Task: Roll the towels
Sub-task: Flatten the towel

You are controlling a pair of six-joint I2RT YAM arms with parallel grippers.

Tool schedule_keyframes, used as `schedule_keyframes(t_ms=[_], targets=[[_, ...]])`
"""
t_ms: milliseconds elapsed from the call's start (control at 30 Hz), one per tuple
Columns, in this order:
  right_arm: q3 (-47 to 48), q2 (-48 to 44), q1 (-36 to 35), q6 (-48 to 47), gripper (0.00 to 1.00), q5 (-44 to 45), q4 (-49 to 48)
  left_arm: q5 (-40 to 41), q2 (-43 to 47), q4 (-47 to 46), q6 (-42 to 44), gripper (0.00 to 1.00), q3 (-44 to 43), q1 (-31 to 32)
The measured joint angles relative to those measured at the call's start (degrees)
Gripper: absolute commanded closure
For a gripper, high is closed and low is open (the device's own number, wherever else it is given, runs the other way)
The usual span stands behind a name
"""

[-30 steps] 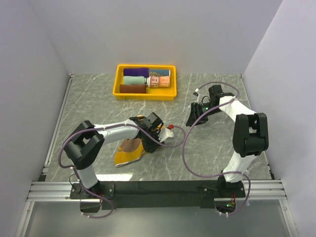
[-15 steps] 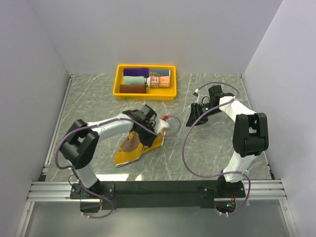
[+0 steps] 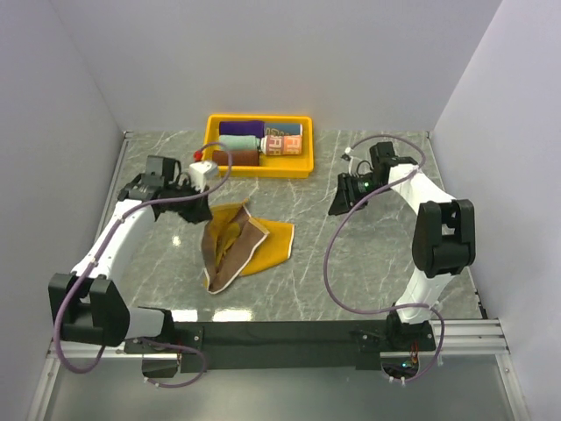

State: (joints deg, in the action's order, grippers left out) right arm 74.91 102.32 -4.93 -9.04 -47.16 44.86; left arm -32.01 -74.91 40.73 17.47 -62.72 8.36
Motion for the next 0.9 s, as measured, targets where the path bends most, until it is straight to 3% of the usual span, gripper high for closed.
schedule_keyframes(t_ms=[100, 367, 533, 900], targets=[[3.02, 2.08, -2.03, 0.52, 0.46, -0.28, -0.61, 1.16, -1.01, 2.08, 0.24, 1.00, 4.90, -4.61], [14.49, 13.62, -13.88, 4.20, 0.39, -1.07, -2.62, 2.64, -5.66, 3.69, -0.79, 0.99, 7.54, -10.08], [20.33, 20.74, -19.74, 5.40, 0.38, -1.27, -3.41, 2.91, -7.13, 3.74, -0.83, 1.00, 7.54, -12.87], [20.87, 24.92, -25.57, 5.14, 0.38, -2.49, -3.26, 2.32, -10.58, 4.17, 0.04, 0.99, 6.34, -16.15]])
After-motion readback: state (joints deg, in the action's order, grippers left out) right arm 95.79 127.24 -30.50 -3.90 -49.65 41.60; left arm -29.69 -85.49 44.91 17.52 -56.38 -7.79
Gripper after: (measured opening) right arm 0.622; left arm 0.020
